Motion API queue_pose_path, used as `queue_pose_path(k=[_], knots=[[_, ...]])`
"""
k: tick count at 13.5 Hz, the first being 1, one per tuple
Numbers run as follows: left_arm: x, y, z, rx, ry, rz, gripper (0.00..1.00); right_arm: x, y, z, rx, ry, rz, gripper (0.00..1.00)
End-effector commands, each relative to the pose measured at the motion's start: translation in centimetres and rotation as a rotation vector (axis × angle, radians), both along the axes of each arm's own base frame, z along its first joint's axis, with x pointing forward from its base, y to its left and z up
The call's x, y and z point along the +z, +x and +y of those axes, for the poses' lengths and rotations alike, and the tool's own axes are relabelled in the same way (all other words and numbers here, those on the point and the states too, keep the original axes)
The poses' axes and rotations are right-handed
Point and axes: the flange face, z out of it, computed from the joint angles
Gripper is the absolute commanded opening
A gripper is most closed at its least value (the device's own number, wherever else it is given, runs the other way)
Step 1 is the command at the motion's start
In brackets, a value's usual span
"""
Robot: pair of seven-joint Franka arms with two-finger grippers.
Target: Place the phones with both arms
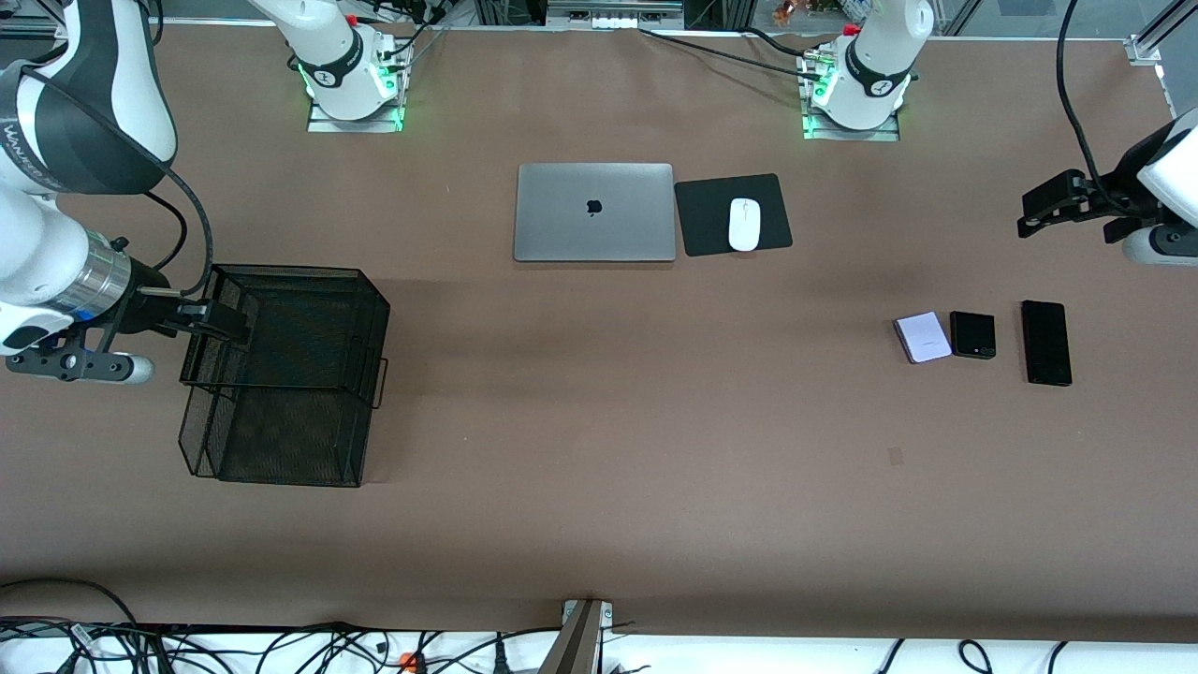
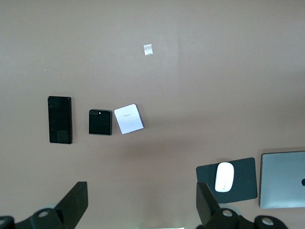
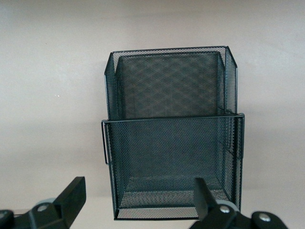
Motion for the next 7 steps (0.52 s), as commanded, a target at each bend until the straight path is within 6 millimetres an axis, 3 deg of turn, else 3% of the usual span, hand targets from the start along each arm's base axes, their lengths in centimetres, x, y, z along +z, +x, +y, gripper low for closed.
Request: queue_pose_path(k=[1,7], knots=[[0.73,-0.50,0.85,-0.007,0.020,-0.004,1.00,0.42,0.06,-0.15,-0.017,0.002,0.005,1.00],[0.29,-0.48,0.86,0.007,0.022,0.007,1.00,0.22,0.12,-0.31,-0.012,0.005,0.008,1.00]])
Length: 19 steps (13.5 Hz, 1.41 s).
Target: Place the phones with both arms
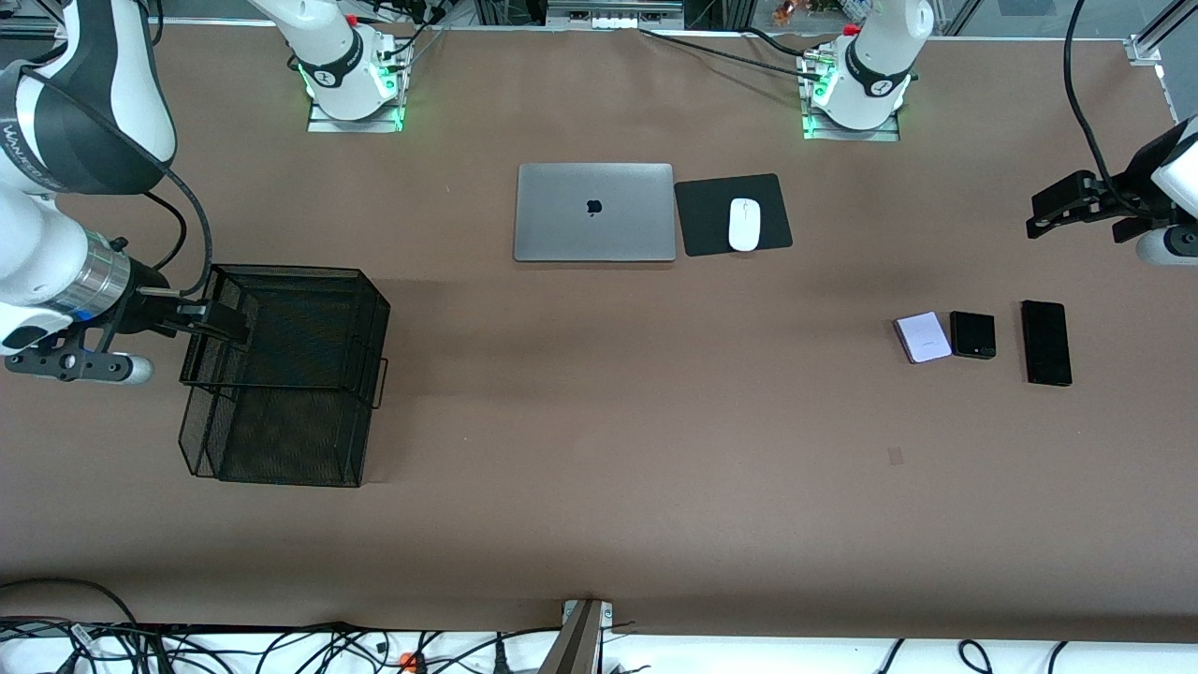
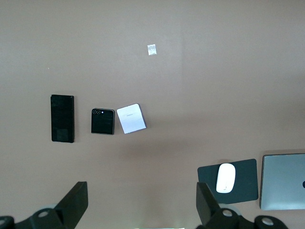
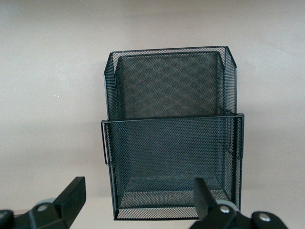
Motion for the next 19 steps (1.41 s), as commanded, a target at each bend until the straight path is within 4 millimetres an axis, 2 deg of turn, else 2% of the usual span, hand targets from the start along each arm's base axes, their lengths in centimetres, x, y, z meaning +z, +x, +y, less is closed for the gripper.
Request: queue_pose_path(k=[1,3,4,7,9,11,13,17,19], knots=[[0.1,-0.5,0.3,-0.003,0.021,0.009,1.00,0.2,0.1,-0.3,-0.010,0.005,0.008,1.00],[-0.7,0.0,1.1,0.005,0.036,0.016,1.00,0.2,0.1,-0.2,-0.009,0.005,0.007,1.00],[-2.0,0.6,1.5,-0.007,0.079,0.036,1.00,0.2,0.1,-0.2,-0.009,0.005,0.007,1.00],[-7.1,3.3,2.6,-0.027,0.112,0.073,1.00,0.2,0.1,-0.2,-0.009,0.005,0.005,1.00],[-10.9,4.0,3.3,-0.114,0.161,0.100,1.00,0.2,0.1,-0.2,-0.009,0.005,0.007,1.00],[-13.8,4.0,5.2,-0.131,0.154,0.101,1.00,0.2,0.1,-0.2,-0.009,0.005,0.005,1.00],[-17.1,4.0,5.5,-0.138,0.149,0.092,1.00,0.2,0.1,-0.2,-0.009,0.005,0.005,1.00],[-24.2,2.3,6.9,-0.094,0.138,0.042,1.00,0.2,0.1,-0.1,-0.007,0.005,0.005,1.00],[-27.1,1.3,6.5,-0.069,0.134,0.017,1.00,0.2,0.1,-0.1,-0.007,0.005,0.005,1.00]])
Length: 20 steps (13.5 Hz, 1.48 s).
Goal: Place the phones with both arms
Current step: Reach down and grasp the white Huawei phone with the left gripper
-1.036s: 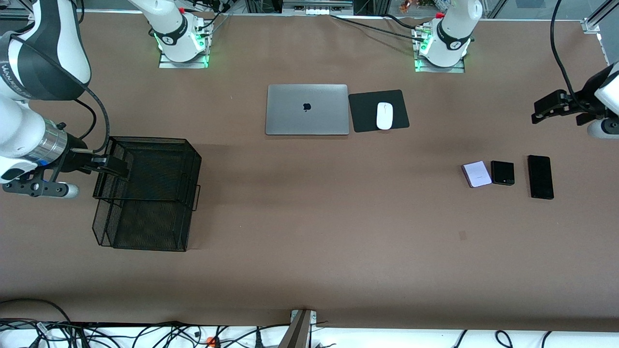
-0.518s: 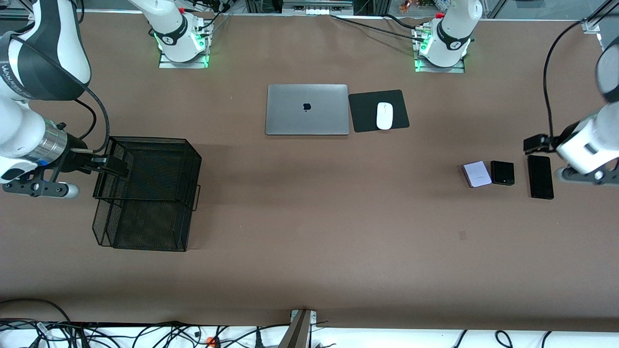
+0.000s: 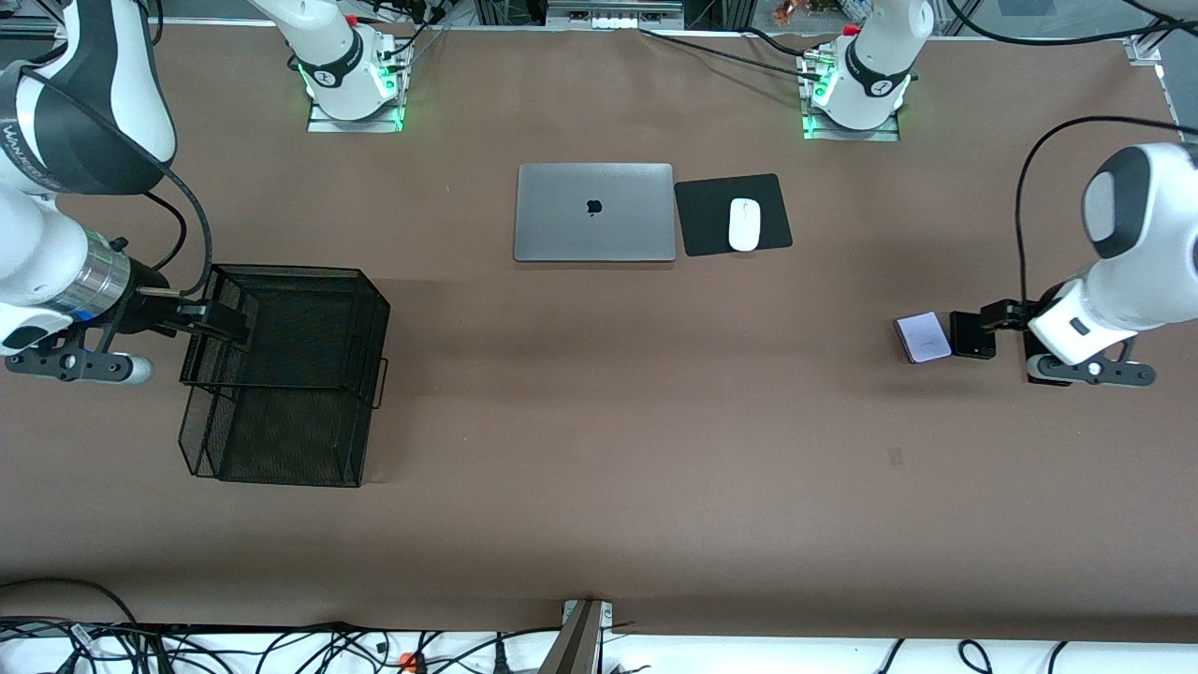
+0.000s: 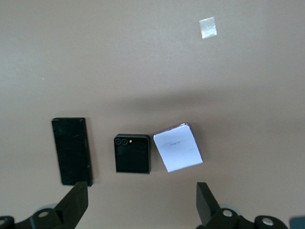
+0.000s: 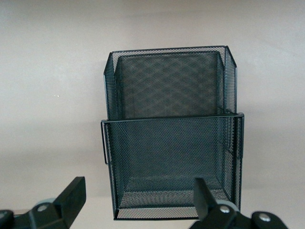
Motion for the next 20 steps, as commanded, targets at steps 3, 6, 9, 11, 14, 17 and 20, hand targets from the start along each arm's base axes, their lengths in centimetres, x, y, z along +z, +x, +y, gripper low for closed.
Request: queue_pose_path(k=[3,6,9,11,14,17,20], knots=[[-5.5,-3.9,-1.2,0.062,0.004,-0.071,1.00,0.3,0.1,-0.1,-0.008,0.005,0.004,1.00],[-9.0,-5.7,-0.1,0.113,-0.019,-0.137,1.00,0.3,0.2,-0.1,-0.008,0.005,0.003,1.00],[-11.8,-6.9,0.2,0.198,-0.034,-0.170,1.00,0.3,0.2,-0.1,-0.008,0.005,0.003,1.00],[-13.6,-7.9,-0.2,0.249,-0.050,-0.208,1.00,0.3,0.2,-0.1,-0.007,0.006,0.001,1.00],[-15.5,-9.3,-0.4,0.295,-0.066,-0.231,1.00,0.3,0.2,-0.1,-0.008,0.005,0.001,1.00],[-18.3,-9.6,-0.8,0.311,-0.093,-0.252,1.00,0.3,0.2,-0.1,-0.005,0.006,0.000,1.00],[-19.7,-9.9,-1.0,0.333,-0.107,-0.264,1.00,0.3,0.2,-0.1,-0.007,0.006,-0.002,1.00]])
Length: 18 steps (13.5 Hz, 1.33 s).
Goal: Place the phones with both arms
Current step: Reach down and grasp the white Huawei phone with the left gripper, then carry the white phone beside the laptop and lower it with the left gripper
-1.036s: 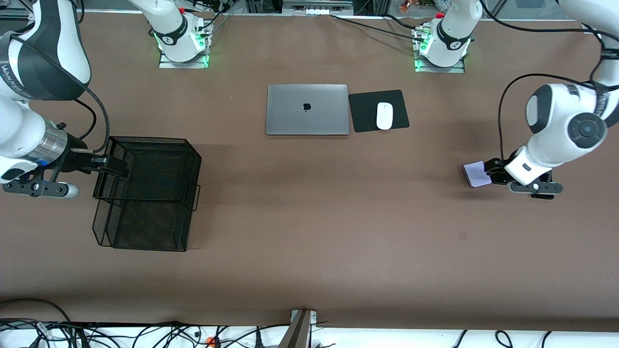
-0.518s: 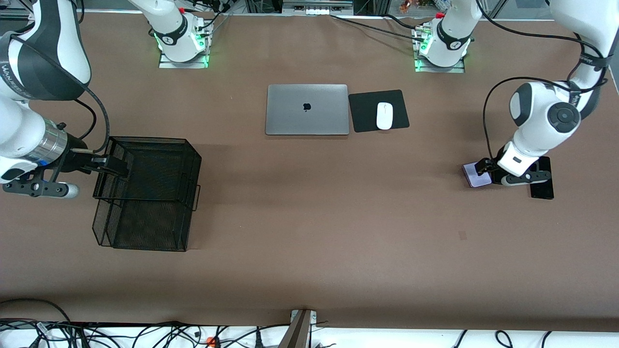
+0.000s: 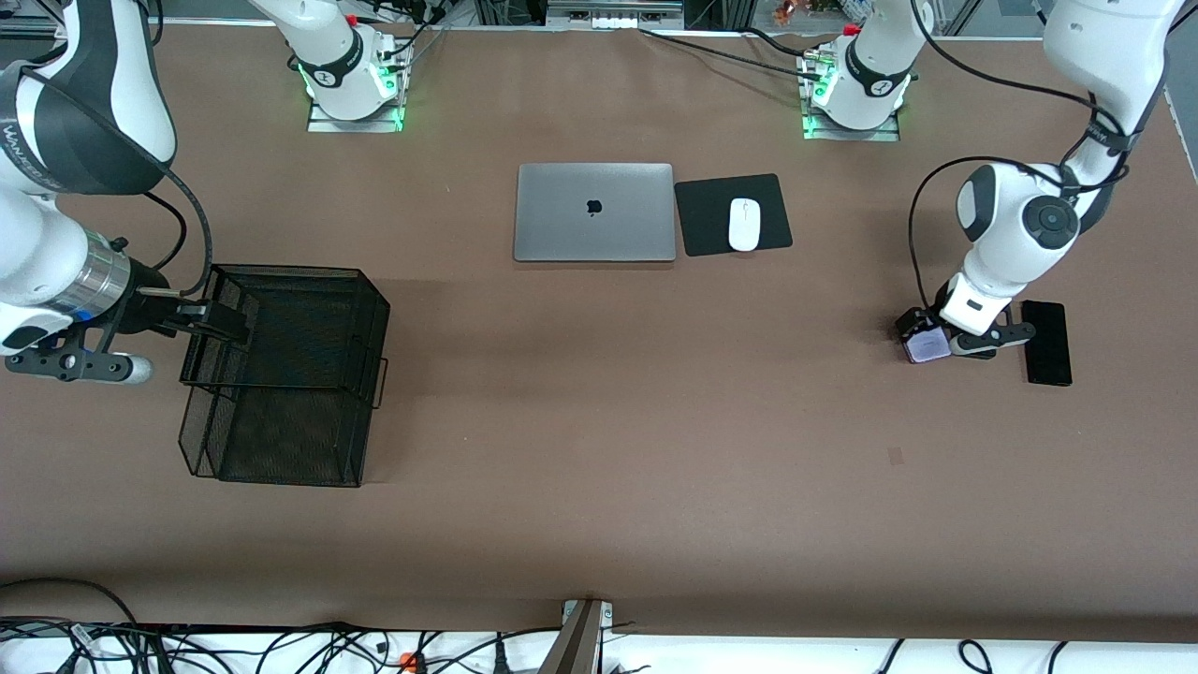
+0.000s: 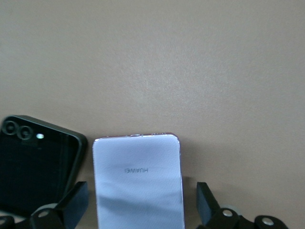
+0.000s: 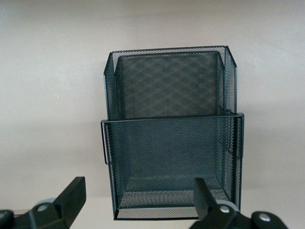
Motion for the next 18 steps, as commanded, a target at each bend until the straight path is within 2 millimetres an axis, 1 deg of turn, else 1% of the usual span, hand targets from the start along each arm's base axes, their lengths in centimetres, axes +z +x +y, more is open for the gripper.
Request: queue_pose_path(k=[1,4,5,8,9,10,11,12,13,14,15,16,17,18], knots=[[-0.7,-0.1,0.1,0.015,-0.008,-0.015,1.00,0.3,0.2,-0.1,-0.009,0.006,-0.002,1.00],[-1.4,-0.3,0.1,0.017,-0.011,-0.006,1.00,0.3,0.2,0.2,-0.004,0.007,-0.002,1.00],[-1.5,-0.3,0.0,0.014,-0.012,-0.006,1.00,0.4,0.1,0.7,0.003,0.009,-0.003,1.00],[-2.4,-0.5,0.0,0.018,-0.019,-0.003,1.00,0.5,0.1,0.8,0.005,0.009,-0.003,1.00],[-2.4,-0.4,0.1,0.020,-0.019,-0.004,1.00,0.5,0.1,0.8,0.005,0.009,-0.005,1.00],[-2.4,-0.4,0.2,0.023,-0.019,-0.003,0.85,0.4,0.1,0.5,0.000,0.009,-0.003,1.00],[-2.5,-0.5,0.8,0.034,-0.020,-0.002,0.67,0.3,0.2,0.6,0.002,0.009,-0.003,1.00],[-2.6,-0.5,1.0,0.039,-0.020,-0.002,0.47,0.3,0.2,0.6,0.001,0.010,-0.003,1.00],[-2.5,-0.4,1.0,0.039,-0.020,-0.002,0.31,0.3,0.2,0.6,0.001,0.010,-0.003,1.00],[-2.5,-0.4,1.0,0.040,-0.020,-0.003,0.17,0.3,0.2,0.6,0.001,0.010,-0.003,1.00],[-2.4,-0.3,1.1,0.055,-0.021,-0.006,0.07,0.3,0.2,0.5,0.000,0.010,-0.003,1.00],[-2.1,0.1,1.2,0.082,-0.021,-0.009,0.00,0.3,0.2,0.6,0.002,0.009,-0.003,1.00],[-1.5,0.8,1.3,0.097,-0.018,-0.011,0.00,0.3,0.2,0.6,0.002,0.009,-0.003,1.00],[-0.8,1.7,1.0,0.088,-0.009,0.033,0.00,0.3,0.2,0.5,0.000,0.010,-0.003,1.00]])
